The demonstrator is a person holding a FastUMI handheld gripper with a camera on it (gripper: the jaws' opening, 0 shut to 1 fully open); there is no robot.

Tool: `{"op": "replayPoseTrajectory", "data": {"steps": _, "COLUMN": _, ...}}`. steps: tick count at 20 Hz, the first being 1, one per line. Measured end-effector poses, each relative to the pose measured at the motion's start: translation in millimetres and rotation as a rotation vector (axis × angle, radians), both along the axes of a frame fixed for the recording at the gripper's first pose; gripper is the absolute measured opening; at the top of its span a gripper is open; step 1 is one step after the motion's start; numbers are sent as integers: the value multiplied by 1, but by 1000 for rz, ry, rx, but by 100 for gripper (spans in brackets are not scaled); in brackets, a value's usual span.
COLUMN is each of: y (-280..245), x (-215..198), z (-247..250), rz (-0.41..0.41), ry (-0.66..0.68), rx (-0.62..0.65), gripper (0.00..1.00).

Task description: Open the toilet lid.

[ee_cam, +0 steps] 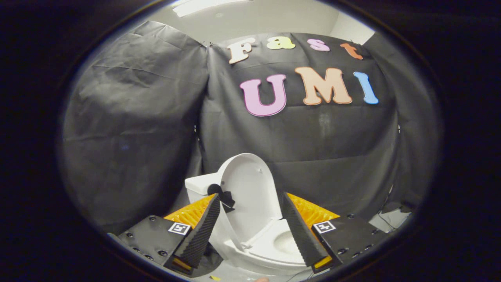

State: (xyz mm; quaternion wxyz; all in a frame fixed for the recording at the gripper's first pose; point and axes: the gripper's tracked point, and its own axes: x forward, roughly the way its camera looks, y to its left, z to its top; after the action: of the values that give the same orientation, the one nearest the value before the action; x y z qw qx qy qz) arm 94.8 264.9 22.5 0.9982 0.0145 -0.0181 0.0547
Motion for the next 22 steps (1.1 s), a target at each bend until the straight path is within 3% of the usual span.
{"op": "replayPoseTrajectory", "data": {"steps": 6, "y": -45, "x": -35, "z": -11, "rz": -20, "ry": 35, "rx": -66, "gripper": 98}}
{"op": "replayPoseTrajectory", "data": {"steps": 9, "y": -66, "x": -43, "z": -8, "rz": -49, "ry": -21, "rx": -91, "gripper": 98}}
{"op": "replayPoseTrajectory", "data": {"steps": 11, "y": -61, "x": -46, "z": -11, "rz": -17, "ry": -26, "rx": -74, "gripper": 98}}
{"op": "replayPoseTrajectory", "data": {"steps": 19, "y": -87, "x": -56, "z": 2, "rz": -69, "ry": -28, "rx": -77, "gripper": 99}}
{"op": "replayPoseTrajectory", "data": {"steps": 22, "y": -83, "x": -55, "z": 6, "rz": -49, "ry": -31, "rx": -64, "gripper": 99}}
